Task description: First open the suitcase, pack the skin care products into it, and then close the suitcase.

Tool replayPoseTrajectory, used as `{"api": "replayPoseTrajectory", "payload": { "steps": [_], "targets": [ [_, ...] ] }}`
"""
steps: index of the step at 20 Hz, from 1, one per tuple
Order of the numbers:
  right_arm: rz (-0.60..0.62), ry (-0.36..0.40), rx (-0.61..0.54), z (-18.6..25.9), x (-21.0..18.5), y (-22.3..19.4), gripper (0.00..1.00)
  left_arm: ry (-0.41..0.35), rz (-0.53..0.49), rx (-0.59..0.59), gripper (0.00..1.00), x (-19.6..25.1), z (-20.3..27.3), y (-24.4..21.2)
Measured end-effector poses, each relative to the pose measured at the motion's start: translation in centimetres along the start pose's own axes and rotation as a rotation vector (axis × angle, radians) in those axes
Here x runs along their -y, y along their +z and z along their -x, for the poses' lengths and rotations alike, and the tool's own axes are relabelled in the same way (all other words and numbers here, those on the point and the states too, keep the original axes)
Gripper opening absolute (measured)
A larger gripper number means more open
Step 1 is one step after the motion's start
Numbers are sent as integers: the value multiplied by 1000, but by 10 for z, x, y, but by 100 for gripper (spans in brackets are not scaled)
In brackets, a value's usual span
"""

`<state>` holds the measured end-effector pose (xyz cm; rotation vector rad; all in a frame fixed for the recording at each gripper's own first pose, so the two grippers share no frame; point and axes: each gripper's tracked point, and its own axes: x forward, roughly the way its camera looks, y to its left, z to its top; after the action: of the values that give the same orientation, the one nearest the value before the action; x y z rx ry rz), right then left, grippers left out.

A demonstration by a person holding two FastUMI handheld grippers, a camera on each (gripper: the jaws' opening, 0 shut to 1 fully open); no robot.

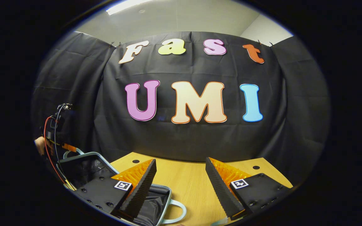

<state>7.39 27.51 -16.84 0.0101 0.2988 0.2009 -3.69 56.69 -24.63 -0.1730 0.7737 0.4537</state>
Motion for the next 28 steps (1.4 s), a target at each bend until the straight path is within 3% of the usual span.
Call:
{"api": "replayPoseTrajectory", "payload": {
  "steps": [9, 14, 15, 18, 21, 24, 28],
  "targets": [
    [24, 13, -22, -3, -7, -6, 98, 48, 112, -140, 0, -27, -41, -72],
    [35, 0, -20, 1, 1, -4, 99, 120, 125, -122, 2, -37, -50, -85],
    [37, -3, -13, 1, 4, -2, 100, 156, 108, -97, 11, -45, -49, -81],
    [40, -13, 15, 4, 19, 7, 100, 172, 108, 56, 100, -42, -28, -52],
    [37, -12, 37, 8, 38, 16, 100, 210, 85, 228, 94, -25, 12, -6],
    [38, -18, 56, 14, 62, 24, 99, 204, 47, 361, 96, 3, 59, 32],
    [24, -12, 87, 24, 90, 36, 99, 127, 8, 480, 95, 72, 126, 58]
  ]
}}
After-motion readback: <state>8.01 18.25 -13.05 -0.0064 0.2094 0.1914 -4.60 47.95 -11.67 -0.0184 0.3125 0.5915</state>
